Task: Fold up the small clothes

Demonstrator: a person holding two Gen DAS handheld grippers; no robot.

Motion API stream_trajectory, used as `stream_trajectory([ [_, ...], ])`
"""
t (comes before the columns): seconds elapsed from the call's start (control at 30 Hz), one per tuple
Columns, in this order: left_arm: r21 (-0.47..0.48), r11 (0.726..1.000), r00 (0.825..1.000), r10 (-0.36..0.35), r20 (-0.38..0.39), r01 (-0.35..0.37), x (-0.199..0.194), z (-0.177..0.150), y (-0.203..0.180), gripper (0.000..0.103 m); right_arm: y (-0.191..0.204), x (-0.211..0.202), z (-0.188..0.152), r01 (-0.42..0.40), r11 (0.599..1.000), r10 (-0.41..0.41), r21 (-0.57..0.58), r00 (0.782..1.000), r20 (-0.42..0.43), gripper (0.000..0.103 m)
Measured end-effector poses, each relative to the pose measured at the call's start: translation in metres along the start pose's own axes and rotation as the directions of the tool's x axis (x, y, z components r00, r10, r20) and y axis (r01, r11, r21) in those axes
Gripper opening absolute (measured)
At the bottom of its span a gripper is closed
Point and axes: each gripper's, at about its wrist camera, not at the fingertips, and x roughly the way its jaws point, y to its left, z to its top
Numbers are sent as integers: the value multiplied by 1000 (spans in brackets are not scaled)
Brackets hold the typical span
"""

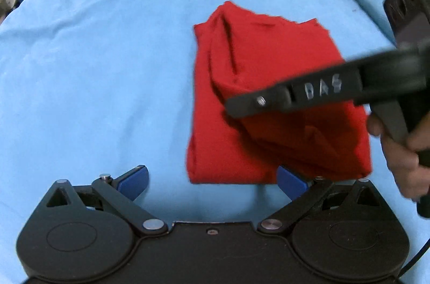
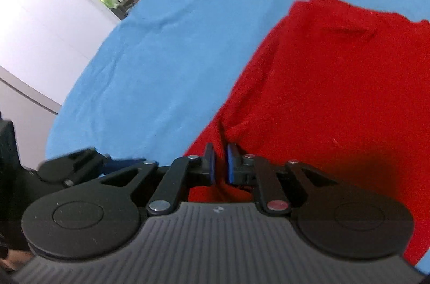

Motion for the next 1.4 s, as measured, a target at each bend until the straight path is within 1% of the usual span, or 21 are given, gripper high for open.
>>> stream_trajectory([
  [0.03,10,1000,1000,-14,18,14,-3,-2,-2,103,1,-9,0,-11,1000,11,-5,1000,10,59],
  [0.07,19,999,999,-27,39,27,-6,-2,-9,103,2,-21,1,-14,1000,15,-12,999,33,67],
  [0.1,25,999,997,-45,57,44,-10,-2,-9,103,4,-33,6,-2,1000,4,-21,997,76,72],
  [0.17,20,996,992,-92,88,90,-17,6,-13,102,-1,-66,3,40,999,-39,0,986,159,78],
  [0.23,-3,992,986,-126,105,127,-18,11,-16,100,-14,-99,-8,110,990,-127,87,967,221,88],
  [0.3,-32,988,983,-149,108,153,-14,17,-17,96,-27,-122,-29,176,969,-216,172,942,255,91],
  [0.37,-69,982,980,-170,100,177,-6,23,-22,89,-35,-134,-57,266,940,-316,212,915,252,91],
  [0.43,-92,979,979,-171,109,181,-1,28,-27,86,-36,-132,-87,373,906,-413,199,883,222,91],
  [0.47,-92,981,981,-160,113,171,-2,27,-29,86,-36,-127,-100,409,892,-444,194,873,202,91],
  [0.5,-92,983,983,-149,109,160,5,31,-32,86,-36,-123,-112,429,882,-463,195,867,184,91],
  [0.6,-112,982,987,-147,62,154,15,33,-38,85,-37,-111,-146,435,872,-474,225,865,162,91],
  [0.7,-140,982,991,-130,15,130,27,32,-34,67,-33,-99,-159,462,850,-508,251,846,162,91],
  [0.73,-157,980,992,-127,4,126,31,32,-33,59,-32,-95,-161,468,845,-515,257,842,162,91],
  [0.8,-187,973,991,-137,0,135,35,33,-28,49,-26,-83,-157,470,840,-522,272,836,167,91],
  [0.87,-201,970,990,-140,2,137,32,33,-25,28,-21,-70,-152,474,836,-529,277,831,175,91],
  [0.93,-215,966,989,-146,8,144,29,34,-20,14,-19,-66,-150,479,832,-535,279,825,180,91],
  [1.03,-261,948,983,-179,37,183,20,37,-11,11,-17,-61,-149,465,834,-529,297,826,194,91],
  [1.13,-283,937,979,-191,71,203,9,40,-6,8,-13,-56,-145,483,827,-544,287,816,195,91],
  [1.27,-314,919,969,-208,132,240,-9,42,4,8,-9,-45,-141,532,805,-584,264,788,193,91],
  [1.37,-295,928,970,-187,157,227,-19,40,9,7,-8,-40,-138,573,788,-614,227,762,207,90],
  [1.4,-288,932,971,-179,159,219,-21,38,10,7,-6,-41,-138,597,772,-634,215,745,207,87],
])
